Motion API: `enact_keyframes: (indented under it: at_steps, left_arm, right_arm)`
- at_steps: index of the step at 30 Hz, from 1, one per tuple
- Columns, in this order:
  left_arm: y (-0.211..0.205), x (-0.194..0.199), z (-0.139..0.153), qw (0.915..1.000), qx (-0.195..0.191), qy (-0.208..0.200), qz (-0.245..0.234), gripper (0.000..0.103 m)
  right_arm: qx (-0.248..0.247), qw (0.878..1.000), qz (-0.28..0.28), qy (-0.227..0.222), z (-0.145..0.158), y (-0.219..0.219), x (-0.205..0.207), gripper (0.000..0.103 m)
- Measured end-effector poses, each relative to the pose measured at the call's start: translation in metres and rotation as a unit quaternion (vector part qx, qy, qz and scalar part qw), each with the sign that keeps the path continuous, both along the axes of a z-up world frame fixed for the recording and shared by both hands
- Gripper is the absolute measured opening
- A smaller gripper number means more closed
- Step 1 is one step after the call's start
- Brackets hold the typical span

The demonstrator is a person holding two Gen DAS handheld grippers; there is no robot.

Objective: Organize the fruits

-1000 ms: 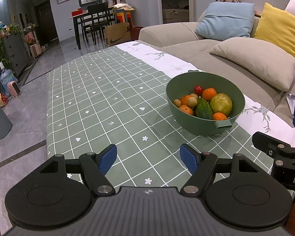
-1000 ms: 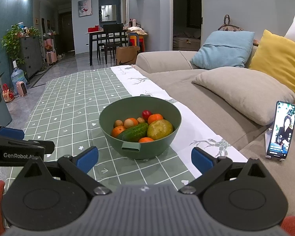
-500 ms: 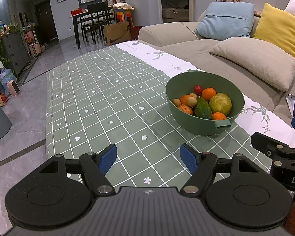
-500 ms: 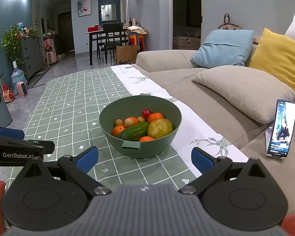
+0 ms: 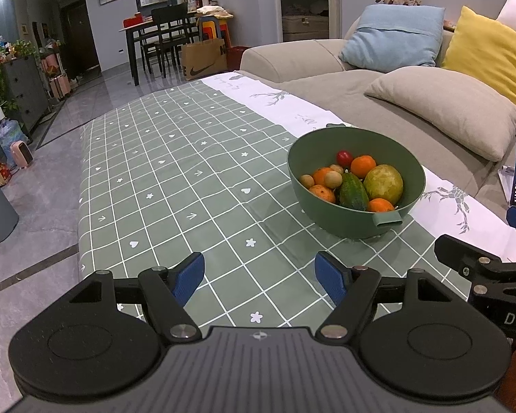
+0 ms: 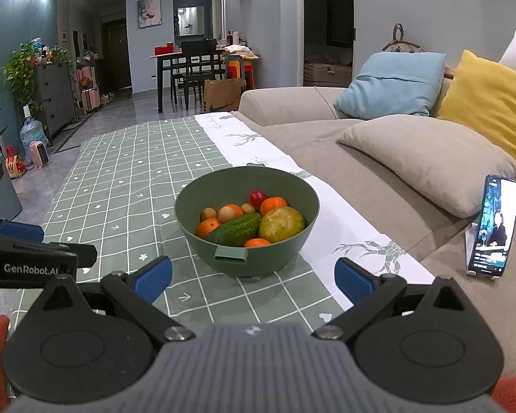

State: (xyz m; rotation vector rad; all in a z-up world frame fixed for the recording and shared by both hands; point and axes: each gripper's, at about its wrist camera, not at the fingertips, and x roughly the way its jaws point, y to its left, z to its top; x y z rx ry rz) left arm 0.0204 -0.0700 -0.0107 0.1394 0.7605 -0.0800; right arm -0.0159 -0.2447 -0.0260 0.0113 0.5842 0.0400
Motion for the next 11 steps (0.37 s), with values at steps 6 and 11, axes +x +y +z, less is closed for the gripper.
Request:
enact_keyframes:
  at_steps: [6, 11]
  left_arm:
    - [-0.0006, -0.0006, 0.0019, 1.0000, -0.002, -0.002, -0.001, 0.086]
    - [0.0001, -0.0004, 0.0019, 1.0000, -0.004, -0.004, -0.001, 0.086]
  right_arm:
    - [0.000, 1.000, 0.000, 0.000, 0.0000, 0.0001, -0.0001, 0.097]
    - [-0.001, 1.000, 0.001, 0.003, -0.0013, 0.0011, 0.0023, 0.097]
